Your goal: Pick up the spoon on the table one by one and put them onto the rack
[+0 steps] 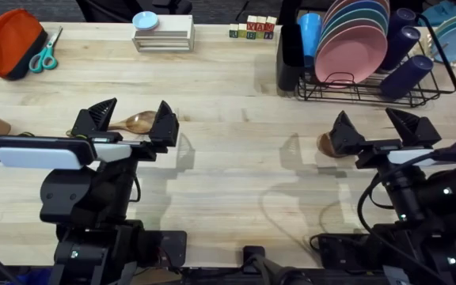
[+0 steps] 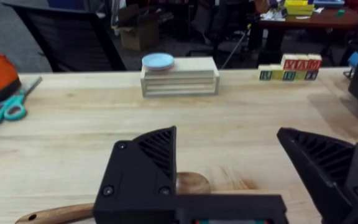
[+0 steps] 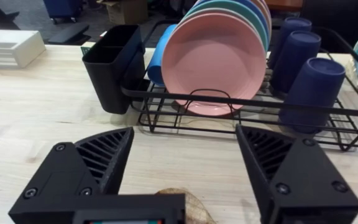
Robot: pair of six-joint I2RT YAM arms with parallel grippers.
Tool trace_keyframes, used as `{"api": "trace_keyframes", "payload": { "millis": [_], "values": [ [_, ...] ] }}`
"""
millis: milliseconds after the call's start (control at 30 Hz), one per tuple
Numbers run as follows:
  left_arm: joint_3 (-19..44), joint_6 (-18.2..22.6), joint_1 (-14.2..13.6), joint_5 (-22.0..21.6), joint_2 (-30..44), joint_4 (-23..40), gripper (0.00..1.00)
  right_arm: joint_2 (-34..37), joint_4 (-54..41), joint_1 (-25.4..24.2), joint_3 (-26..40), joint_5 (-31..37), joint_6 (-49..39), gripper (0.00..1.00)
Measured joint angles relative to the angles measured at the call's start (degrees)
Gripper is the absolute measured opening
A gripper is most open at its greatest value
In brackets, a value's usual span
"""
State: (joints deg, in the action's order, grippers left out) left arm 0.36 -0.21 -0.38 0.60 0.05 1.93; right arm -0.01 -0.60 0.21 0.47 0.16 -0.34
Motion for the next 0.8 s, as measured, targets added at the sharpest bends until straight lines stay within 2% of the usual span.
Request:
{"api": "trace_keyframes", "payload": {
  "millis": [133,667,767,800],
  "values": [
    [0.00,0.00,0.00,-0.02,0.05,2.32,0.993,0.02,-0.20,0.00,0.00,0.00,-0.04,0.993],
    [0.00,0.00,0.00,-0.02,0.04,2.36,0.993,0.00,-0.40,0.00,0.18,0.45,-2.24,0.993],
    [0.00,0.02,0.00,-0.02,0.04,2.36,0.993,0.00,-4.17,0.00,1.97,0.57,-3.31,0.993],
    [0.00,0.02,0.00,-0.02,0.04,2.36,0.993,0.00,-13.31,0.00,6.59,0.68,-4.53,0.993]
  ]
}}
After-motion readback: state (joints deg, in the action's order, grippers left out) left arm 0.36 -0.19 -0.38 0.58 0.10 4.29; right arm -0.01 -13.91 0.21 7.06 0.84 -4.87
